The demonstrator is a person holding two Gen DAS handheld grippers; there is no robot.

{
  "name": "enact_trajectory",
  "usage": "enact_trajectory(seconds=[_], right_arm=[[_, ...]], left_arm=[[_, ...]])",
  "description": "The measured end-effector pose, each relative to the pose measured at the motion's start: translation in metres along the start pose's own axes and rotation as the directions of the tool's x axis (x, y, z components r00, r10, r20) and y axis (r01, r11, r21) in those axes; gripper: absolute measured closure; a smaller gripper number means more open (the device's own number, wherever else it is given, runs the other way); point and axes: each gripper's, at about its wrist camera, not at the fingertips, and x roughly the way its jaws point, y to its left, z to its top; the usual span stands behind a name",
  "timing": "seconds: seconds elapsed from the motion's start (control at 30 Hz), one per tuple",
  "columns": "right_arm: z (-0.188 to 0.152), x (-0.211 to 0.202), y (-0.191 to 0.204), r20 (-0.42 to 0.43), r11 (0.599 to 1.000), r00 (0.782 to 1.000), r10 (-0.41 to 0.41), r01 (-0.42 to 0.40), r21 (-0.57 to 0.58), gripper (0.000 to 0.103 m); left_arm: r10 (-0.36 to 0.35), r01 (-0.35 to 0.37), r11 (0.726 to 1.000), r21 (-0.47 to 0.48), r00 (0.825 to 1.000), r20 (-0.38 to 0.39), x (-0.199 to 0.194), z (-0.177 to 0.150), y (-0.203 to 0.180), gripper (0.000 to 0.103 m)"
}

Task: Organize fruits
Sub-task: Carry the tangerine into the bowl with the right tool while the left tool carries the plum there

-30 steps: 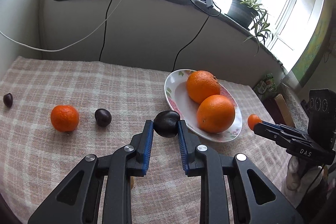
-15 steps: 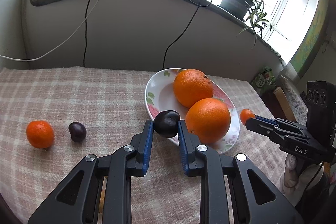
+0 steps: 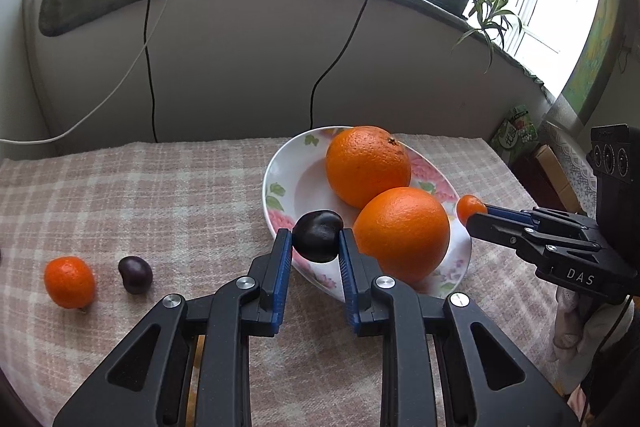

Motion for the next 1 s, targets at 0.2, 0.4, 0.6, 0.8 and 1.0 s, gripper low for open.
enact_trajectory(seconds=[0.2,0.4,0.6,0.8,1.0], right_arm=[[0.001,0.003,0.0,-0.004,1.0,1.0,0.003,-0.003,-0.001,0.079],[0.001,0.007,0.0,-0.009,1.0,1.0,0.0,0.0,0.0,0.079],[0.001,0.011,-0.004,-0.016,1.0,1.0,0.004,-0.004,0.021,0.079],[0.0,0.01,-0.002,-0.012,1.0,1.0,0.003,-0.003,0.017,0.079],[0.001,0.007,-0.004,0.005,1.0,1.0,0.002,-0.002,0.019,0.049]], left_arm=[[0.012,-0.012,1.0,0.008,1.0,-0.005,0.002,0.002,-0.001,0.081],[0.006,-0.006,1.0,0.011,1.0,-0.01,0.004,0.003,-0.003,0.081],[0.001,-0.001,1.0,0.009,1.0,-0.009,0.003,0.003,-0.003,0.081],[-0.004,0.004,1.0,0.004,1.0,-0.004,0.001,0.003,-0.003,0.08],[-0.008,0.008,1.0,0.013,1.0,0.009,-0.002,0.004,-0.005,0.064]])
